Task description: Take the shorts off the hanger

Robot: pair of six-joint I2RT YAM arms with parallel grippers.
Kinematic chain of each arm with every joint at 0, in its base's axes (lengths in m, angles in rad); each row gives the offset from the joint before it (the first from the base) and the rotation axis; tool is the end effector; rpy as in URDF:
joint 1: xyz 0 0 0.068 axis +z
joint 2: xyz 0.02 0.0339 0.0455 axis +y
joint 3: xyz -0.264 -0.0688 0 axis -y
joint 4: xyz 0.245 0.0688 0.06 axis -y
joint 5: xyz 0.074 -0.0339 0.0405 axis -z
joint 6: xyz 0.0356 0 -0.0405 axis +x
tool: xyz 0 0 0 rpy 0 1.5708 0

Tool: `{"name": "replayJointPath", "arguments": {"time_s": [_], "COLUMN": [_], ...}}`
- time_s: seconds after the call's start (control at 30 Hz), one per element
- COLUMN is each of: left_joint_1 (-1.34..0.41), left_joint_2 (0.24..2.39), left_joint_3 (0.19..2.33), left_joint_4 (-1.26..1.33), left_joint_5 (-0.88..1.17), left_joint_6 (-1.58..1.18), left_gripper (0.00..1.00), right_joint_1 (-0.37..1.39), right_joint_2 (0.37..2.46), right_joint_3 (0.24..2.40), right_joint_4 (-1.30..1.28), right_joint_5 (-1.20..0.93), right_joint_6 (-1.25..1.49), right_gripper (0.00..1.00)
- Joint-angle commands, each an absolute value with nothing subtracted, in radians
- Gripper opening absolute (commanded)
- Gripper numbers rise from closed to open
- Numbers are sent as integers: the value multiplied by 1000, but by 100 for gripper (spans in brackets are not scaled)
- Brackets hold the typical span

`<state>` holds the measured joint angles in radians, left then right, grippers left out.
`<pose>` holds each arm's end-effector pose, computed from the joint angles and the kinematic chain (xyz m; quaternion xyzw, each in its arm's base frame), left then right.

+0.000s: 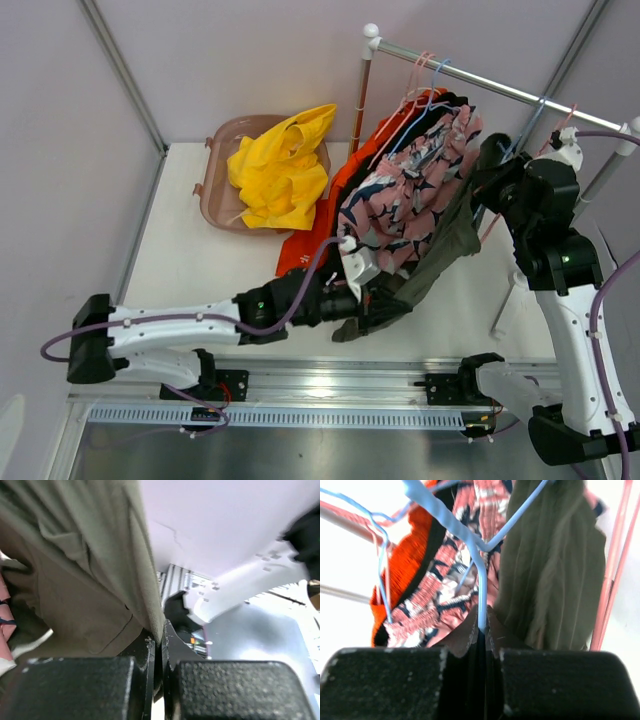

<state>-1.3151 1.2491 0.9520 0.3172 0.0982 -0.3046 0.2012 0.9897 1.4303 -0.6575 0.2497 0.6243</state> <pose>0.0719 -0.2890 0.3518 0.3691 0.5948 -0.5403 0.4670 0.1752 0.0268 0.4696 0.2387 0.7398 0.1604 0.6083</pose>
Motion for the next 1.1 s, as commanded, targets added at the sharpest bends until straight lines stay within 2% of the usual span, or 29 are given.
{"name": "replayJointPath", "arguments": {"time_s": [0.0,0.2,0.63,0.8,0.97,1.07], "left_joint_1": [-1437,-1442,-1491,-1520,-1500,-1413], "left_joint_2": [1123,1138,1094,1075,1198,1293], "left_joint_3": [858,796,649,620,761,982], "left_joint_4": [302,359,566,558,461,309], "left_joint_5": [10,-46,21,-81,-243,-270], "left_joint_6": [-322,-347,-321,-347,-307,-316], "left_gripper": [0,0,0,0,0,0], "right_joint_1": [135,129,94,92,92,94], "right_joint_2": [1011,1023,1092,1088,1034,991], "right_joint_3": [1509,1525,1687,1683,1658,1670], "right_joint_4": [-532,-551,-638,-653,-692,-753], "right_joint_5": [250,229,212,172,109,40], "right_joint_6": [584,601,552,578,629,650], "right_gripper": [0,0,0,0,0,0]}}
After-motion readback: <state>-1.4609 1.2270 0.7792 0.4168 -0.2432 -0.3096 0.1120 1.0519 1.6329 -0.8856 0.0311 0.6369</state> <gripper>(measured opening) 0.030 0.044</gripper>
